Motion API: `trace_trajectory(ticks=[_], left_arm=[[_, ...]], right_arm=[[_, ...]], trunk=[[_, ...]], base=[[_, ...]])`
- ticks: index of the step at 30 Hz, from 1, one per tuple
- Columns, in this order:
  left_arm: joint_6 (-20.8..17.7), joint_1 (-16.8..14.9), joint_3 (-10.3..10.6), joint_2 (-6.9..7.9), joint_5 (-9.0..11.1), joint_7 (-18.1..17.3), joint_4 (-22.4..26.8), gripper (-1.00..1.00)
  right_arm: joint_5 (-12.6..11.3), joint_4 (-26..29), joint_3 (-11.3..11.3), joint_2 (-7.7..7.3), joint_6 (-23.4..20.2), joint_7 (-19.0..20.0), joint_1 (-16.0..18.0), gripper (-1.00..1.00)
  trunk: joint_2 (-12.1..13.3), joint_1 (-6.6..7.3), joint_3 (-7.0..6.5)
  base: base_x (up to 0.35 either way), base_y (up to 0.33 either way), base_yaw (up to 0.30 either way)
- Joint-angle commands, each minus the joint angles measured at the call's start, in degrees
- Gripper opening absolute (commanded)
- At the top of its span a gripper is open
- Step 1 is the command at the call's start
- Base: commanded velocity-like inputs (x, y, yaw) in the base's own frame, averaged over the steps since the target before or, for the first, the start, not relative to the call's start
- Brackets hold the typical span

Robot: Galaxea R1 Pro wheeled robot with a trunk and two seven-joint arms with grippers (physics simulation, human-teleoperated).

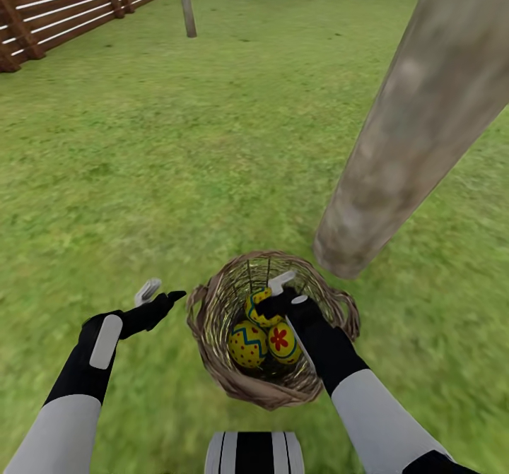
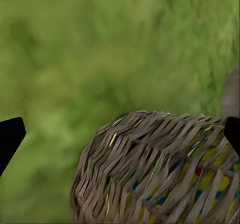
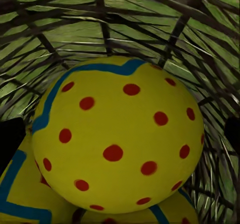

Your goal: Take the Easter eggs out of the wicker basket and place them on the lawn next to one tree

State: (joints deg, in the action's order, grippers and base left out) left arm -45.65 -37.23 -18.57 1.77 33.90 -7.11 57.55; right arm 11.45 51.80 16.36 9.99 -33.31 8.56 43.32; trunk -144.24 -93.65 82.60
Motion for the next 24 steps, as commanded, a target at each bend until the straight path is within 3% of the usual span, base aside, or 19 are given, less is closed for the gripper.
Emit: trace_trajectory(ticks=[1, 7, 24], left_arm=[[-0.3, 0.0, -0.2, -0.02, -0.2, -0.4, 0.0, 1.0], [-0.3, 0.0, -0.2, -0.02, -0.2, -0.4, -0.1, 1.0], [-0.3, 1.0, -0.5, 0.17, -0.1, -0.3, 0.2, 1.0]], right_arm=[[0.5, -0.1, 0.0, 0.01, -0.3, 0.4, 0.1, 1.0], [0.4, -0.5, 0.0, 0.01, -0.3, 0.3, 0.6, 1.0], [0.2, 0.3, 0.3, 0.01, -0.4, 0.2, 1.2, 1.0]], trunk=[[0.0, -0.01, 0.27], [-0.1, -0.17, 1.59], [-0.2, -0.24, 2.26]], base=[[0.0, 0.0, 0.0], [0.0, 0.0, 0.0], [0.0, 0.0, 0.0]])
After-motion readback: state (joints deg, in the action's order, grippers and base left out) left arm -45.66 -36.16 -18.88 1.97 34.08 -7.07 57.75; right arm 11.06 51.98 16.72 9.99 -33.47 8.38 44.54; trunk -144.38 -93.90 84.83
